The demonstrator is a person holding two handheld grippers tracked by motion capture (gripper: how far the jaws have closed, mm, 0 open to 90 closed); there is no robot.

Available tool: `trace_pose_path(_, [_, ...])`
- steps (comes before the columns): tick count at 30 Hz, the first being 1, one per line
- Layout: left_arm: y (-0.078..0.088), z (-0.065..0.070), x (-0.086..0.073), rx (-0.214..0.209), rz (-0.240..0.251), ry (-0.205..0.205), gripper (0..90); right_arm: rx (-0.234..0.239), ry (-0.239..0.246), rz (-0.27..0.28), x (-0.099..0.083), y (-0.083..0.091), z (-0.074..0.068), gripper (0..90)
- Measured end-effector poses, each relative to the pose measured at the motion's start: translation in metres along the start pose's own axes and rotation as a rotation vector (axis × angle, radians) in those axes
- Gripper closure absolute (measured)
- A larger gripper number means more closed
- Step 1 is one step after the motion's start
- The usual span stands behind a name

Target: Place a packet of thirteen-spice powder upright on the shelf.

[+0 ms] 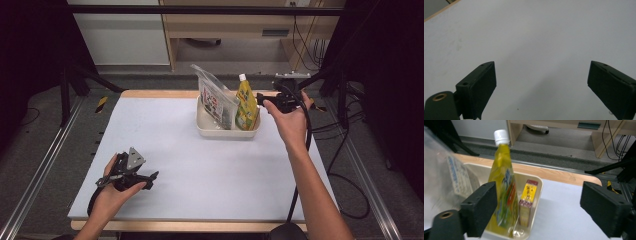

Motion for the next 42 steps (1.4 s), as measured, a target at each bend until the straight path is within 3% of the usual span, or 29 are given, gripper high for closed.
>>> trace_pose_path(6, [0.000, -0.001, 0.000, -0.003, 0.006, 0.017, 6.8, 0.025, 0.051, 0.012, -0.011, 0.017, -0.007, 11.6])
trace_pose_path(10, [-0.001, 0.000, 0.000, -0.006, 0.004, 0.015, 6.2, 0.041, 0.062, 0.031, -0.021, 0.028, -0.010, 11.9])
trace_pose_path(20, [0.000, -0.002, 0.000, -0.013, 0.012, 0.026, 5.5, 0.069, 0.080, 0.018, -0.050, 0.045, -0.022, 12.8])
trace_pose_path(42, [0.000, -0.004, -0.001, -0.019, 0.017, 0.036, 4.8, 0.163, 0.104, -0.026, -0.116, 0.041, -0.052, 14.9])
Point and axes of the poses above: each handheld gripper's, and its own axes: y roughly backward along the jaws, x roughly out of its top, z roughly to its right, the point moved 2 cm from there along -y, roughly forward along the jaws, and after that the axes turned 14 degrees about y, right-handed, at the moved point
